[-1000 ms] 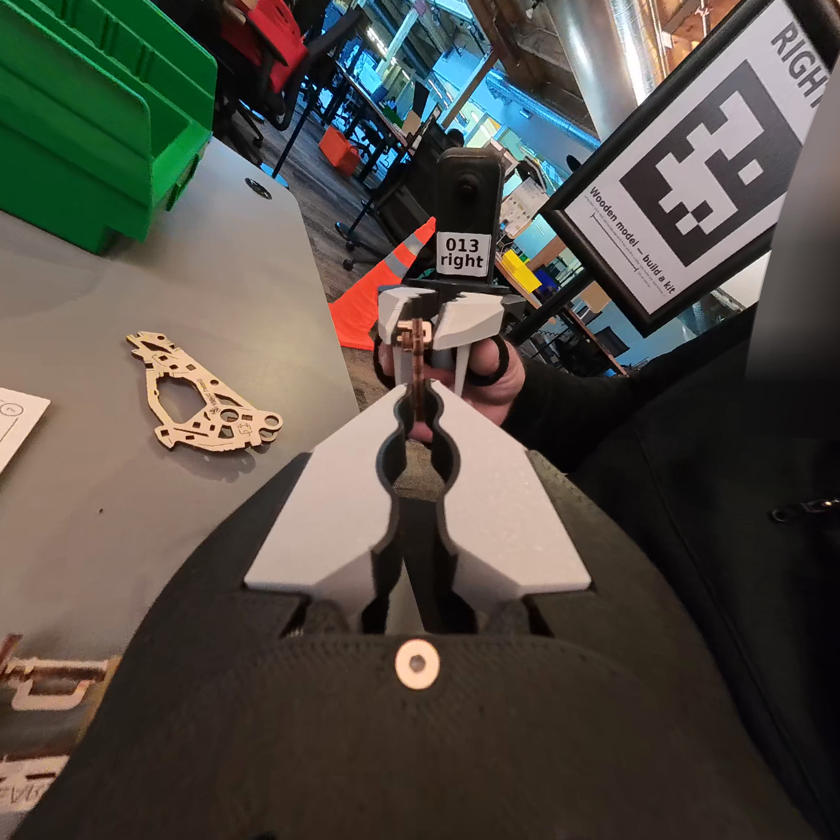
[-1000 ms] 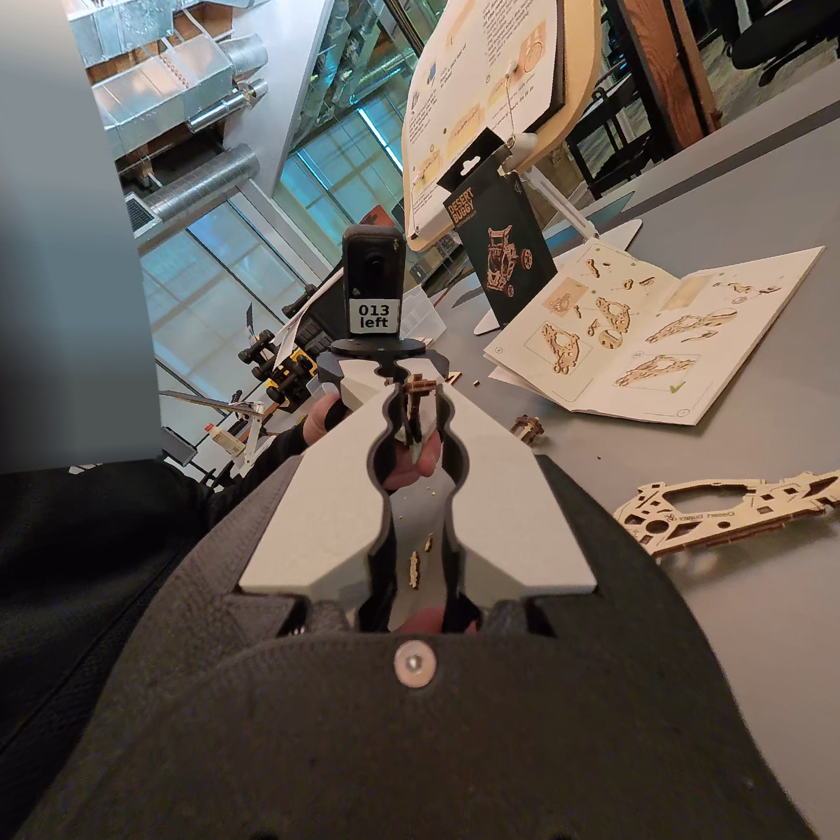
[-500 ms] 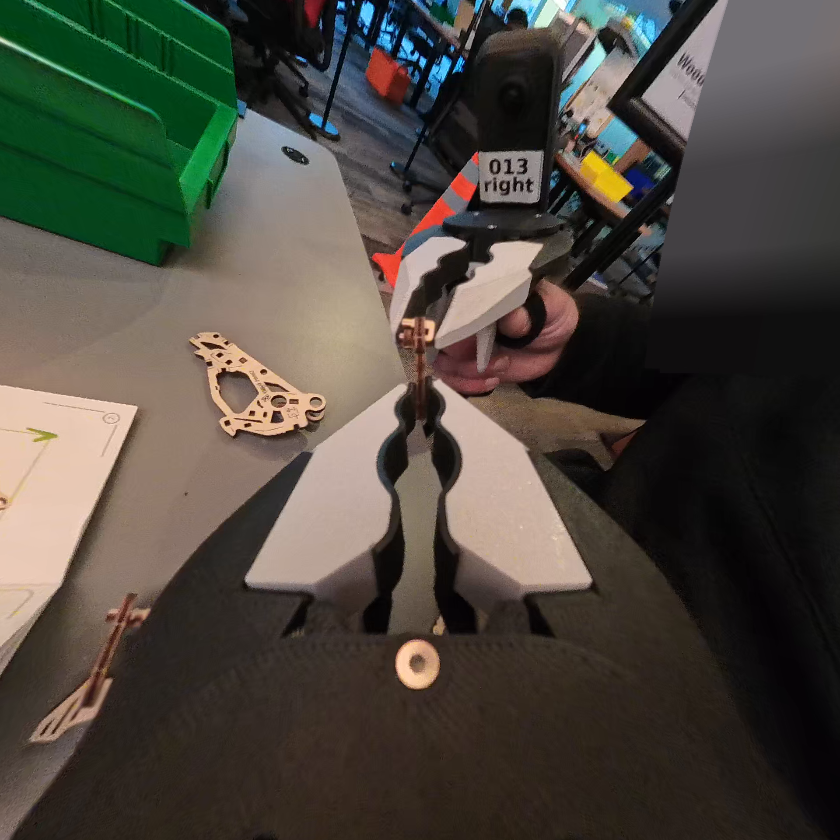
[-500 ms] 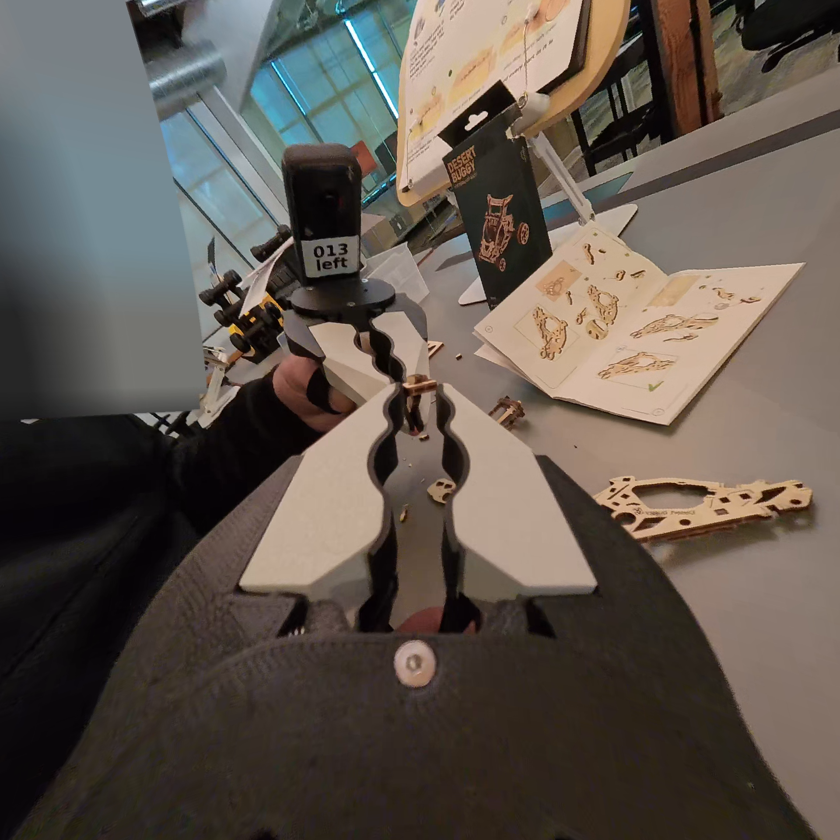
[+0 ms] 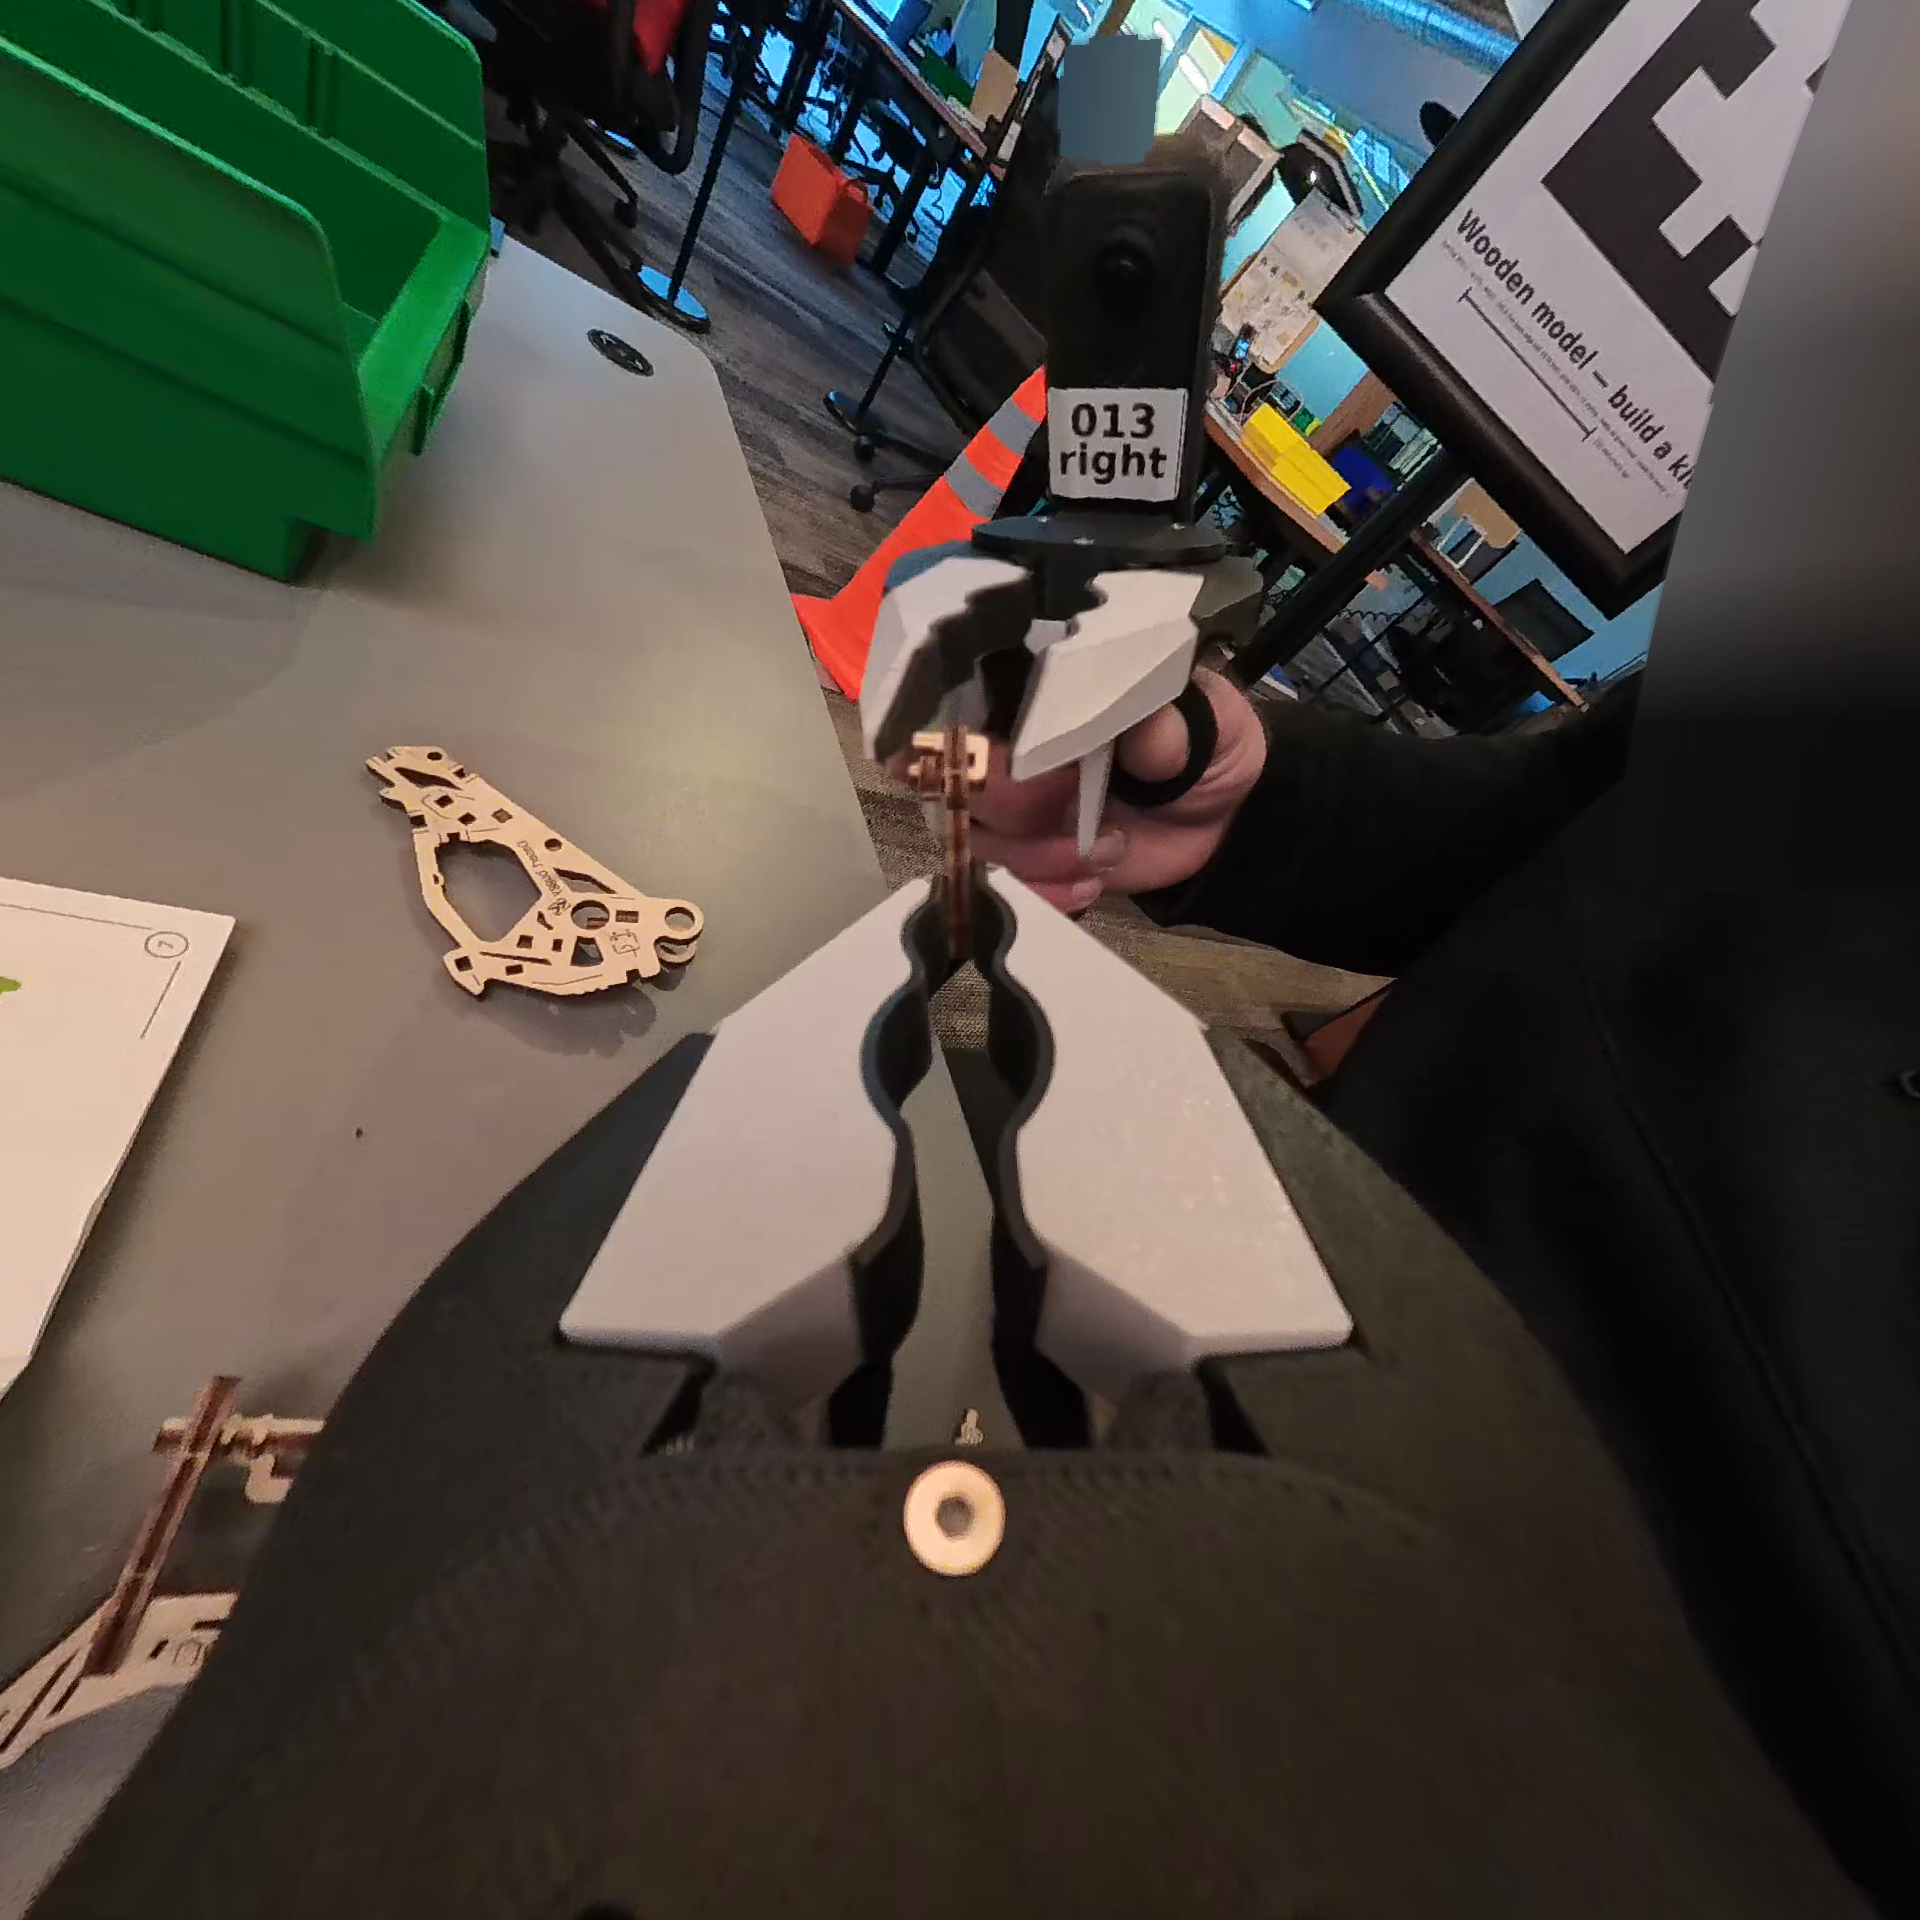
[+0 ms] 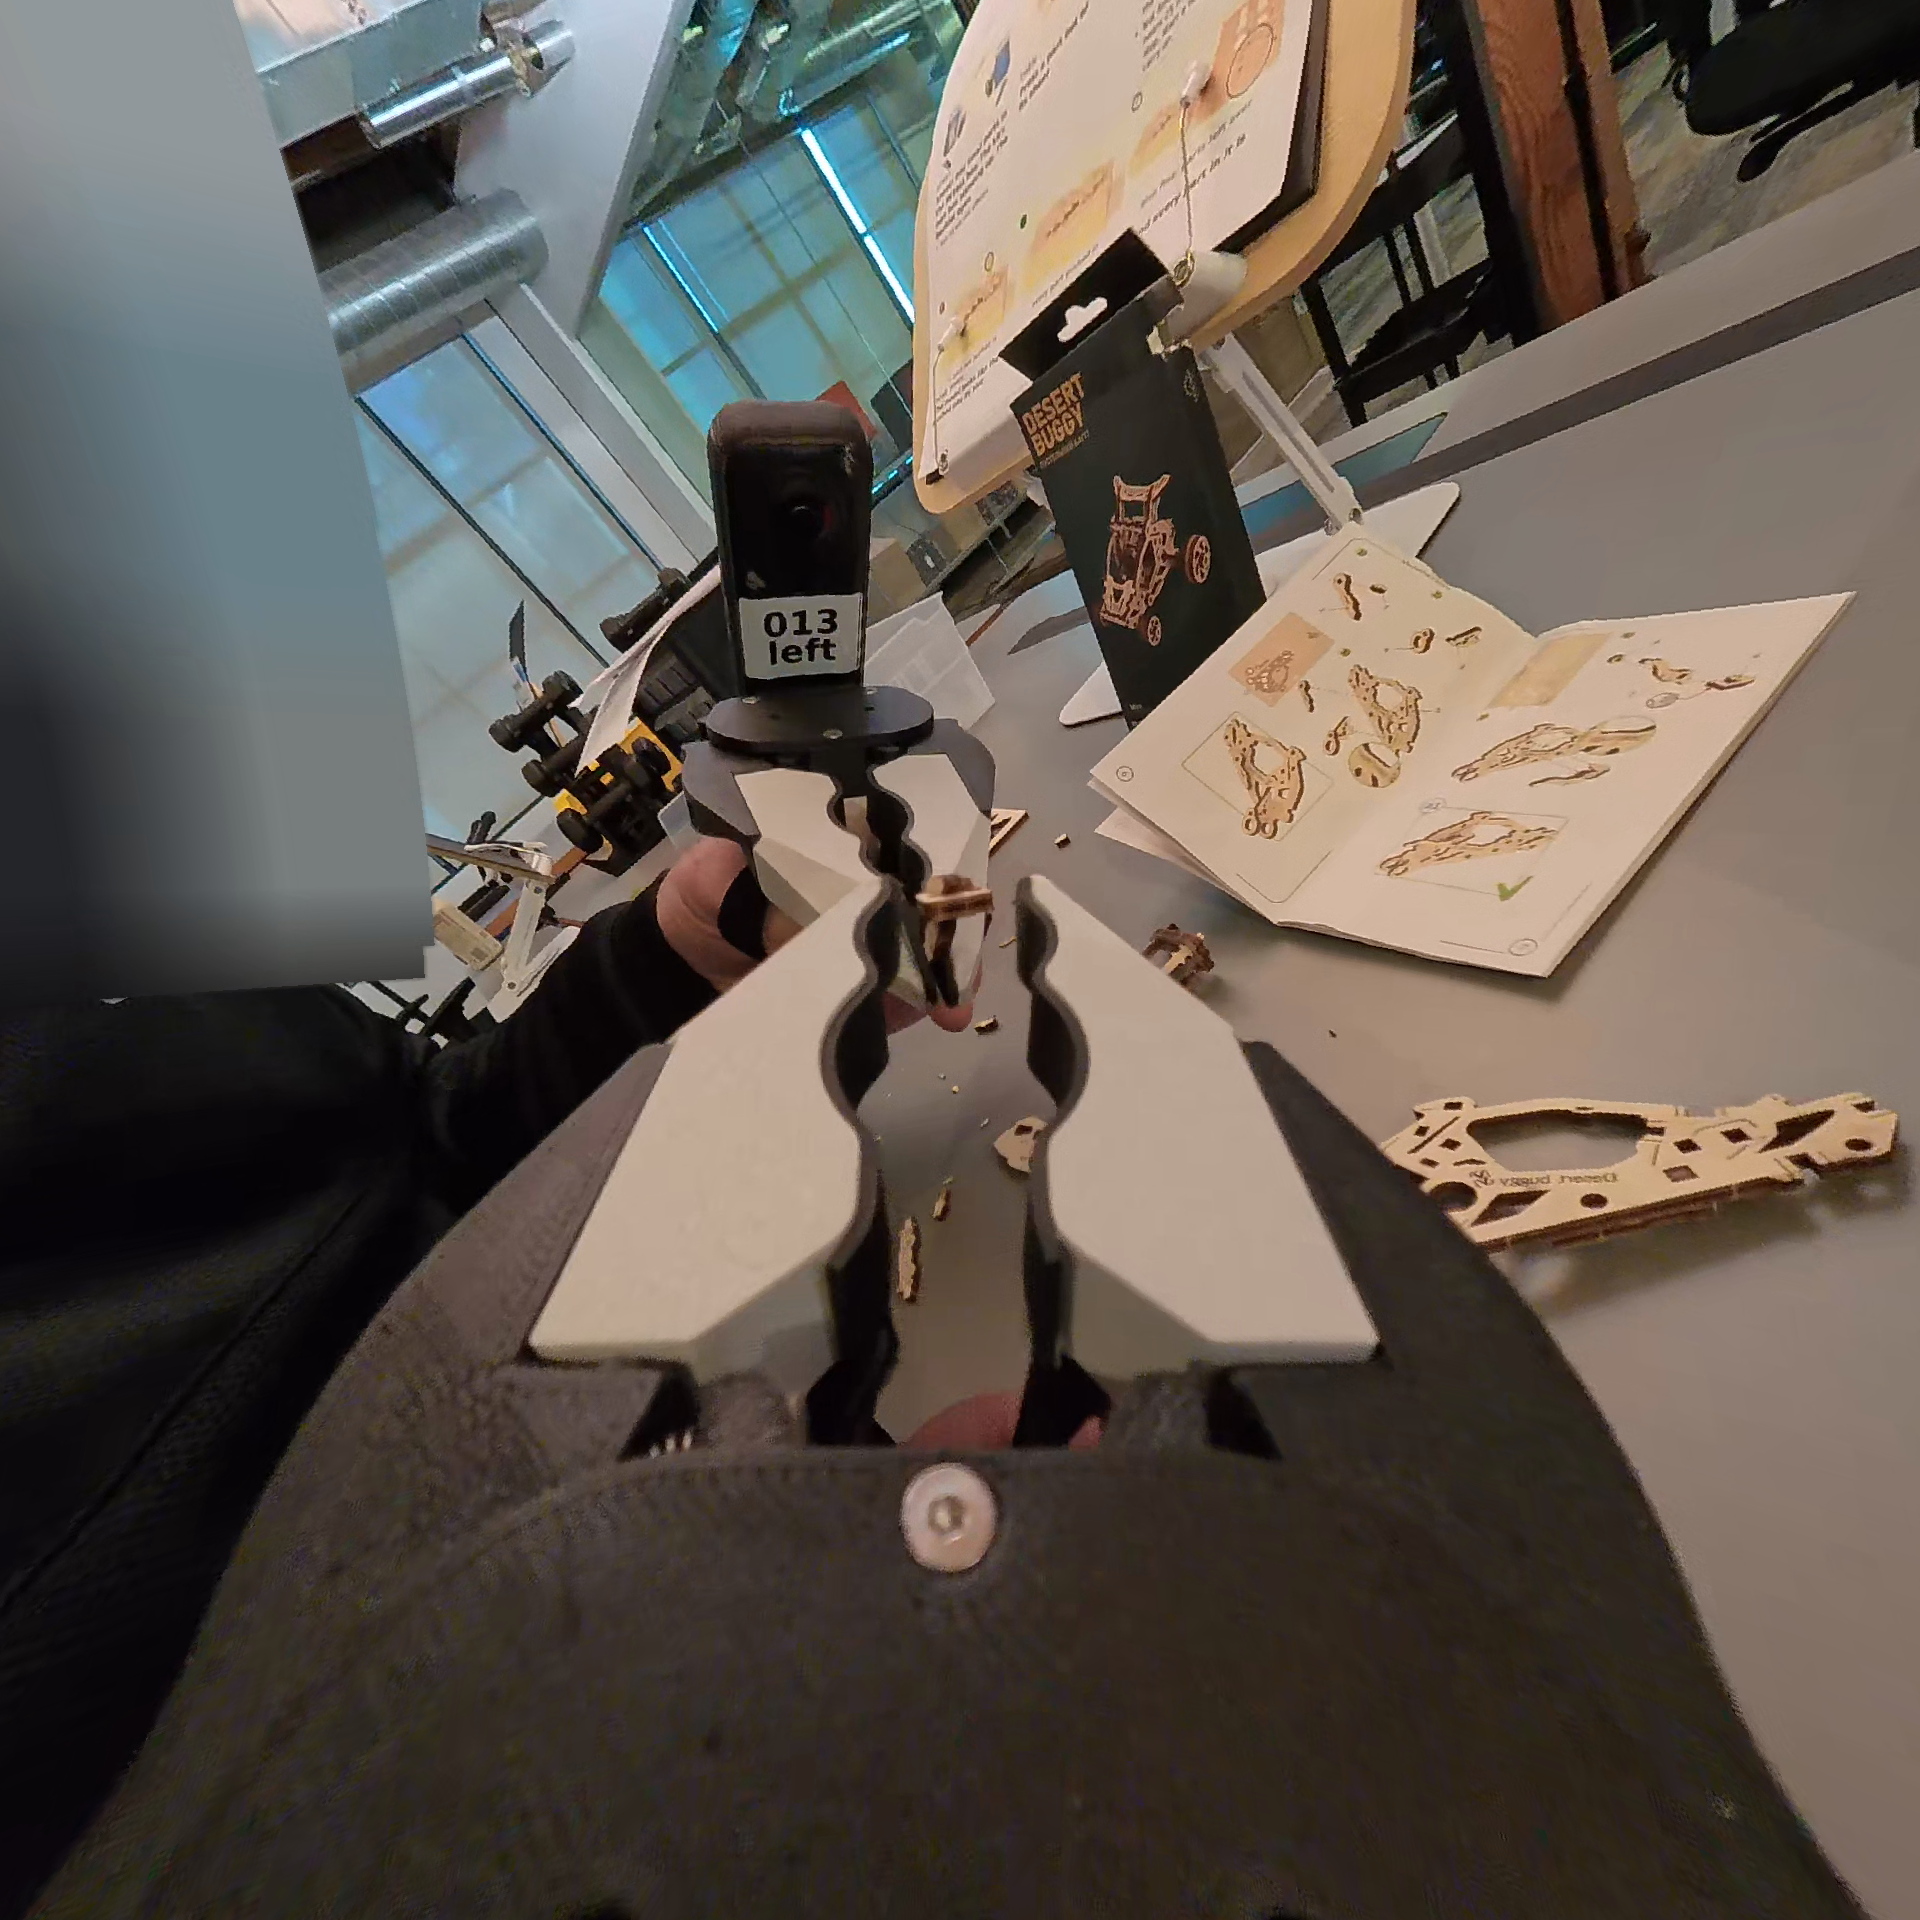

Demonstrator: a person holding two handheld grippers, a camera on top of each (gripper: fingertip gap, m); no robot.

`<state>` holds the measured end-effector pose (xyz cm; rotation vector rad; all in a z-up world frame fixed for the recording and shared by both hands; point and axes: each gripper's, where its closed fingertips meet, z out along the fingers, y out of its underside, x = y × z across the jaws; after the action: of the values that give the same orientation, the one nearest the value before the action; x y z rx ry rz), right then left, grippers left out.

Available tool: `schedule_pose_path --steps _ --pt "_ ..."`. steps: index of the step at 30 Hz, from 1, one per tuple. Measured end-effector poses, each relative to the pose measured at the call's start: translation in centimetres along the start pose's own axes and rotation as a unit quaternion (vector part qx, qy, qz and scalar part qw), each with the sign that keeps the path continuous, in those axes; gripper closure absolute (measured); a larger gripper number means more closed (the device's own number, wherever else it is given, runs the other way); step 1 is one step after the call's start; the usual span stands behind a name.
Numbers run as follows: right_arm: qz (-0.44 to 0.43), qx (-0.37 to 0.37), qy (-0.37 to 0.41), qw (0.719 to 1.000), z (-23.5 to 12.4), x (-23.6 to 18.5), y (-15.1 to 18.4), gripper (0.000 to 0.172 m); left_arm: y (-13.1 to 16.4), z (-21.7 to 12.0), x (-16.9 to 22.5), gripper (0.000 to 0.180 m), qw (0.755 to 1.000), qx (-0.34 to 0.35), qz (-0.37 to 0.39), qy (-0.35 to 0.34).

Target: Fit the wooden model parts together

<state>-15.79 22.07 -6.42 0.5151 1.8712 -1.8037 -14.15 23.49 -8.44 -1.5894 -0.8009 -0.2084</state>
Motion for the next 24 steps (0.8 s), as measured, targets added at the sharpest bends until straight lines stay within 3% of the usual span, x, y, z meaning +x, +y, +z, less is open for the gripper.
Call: schedule_pose_path --steps 7,15,24 --pt "-0.028 -0.003 0.009 1.000 -0.1 0.0 -0.1 0.160 -0.2 0.1 0.1 0.179 1.000 0.012 -0.010 0.011" --pt "0.041 0.056 -0.009 0.998 -0.2 0.1 -0.8 0.161 -1.2 0.3 0.1 0.179 0.996 0.068 -0.048 0.029" --pt "0.049 0.068 -0.007 0.996 -0.2 0.2 -1.1 0.161 -1.6 0.3 0.1 0.179 0.995 0.079 -0.046 0.028"
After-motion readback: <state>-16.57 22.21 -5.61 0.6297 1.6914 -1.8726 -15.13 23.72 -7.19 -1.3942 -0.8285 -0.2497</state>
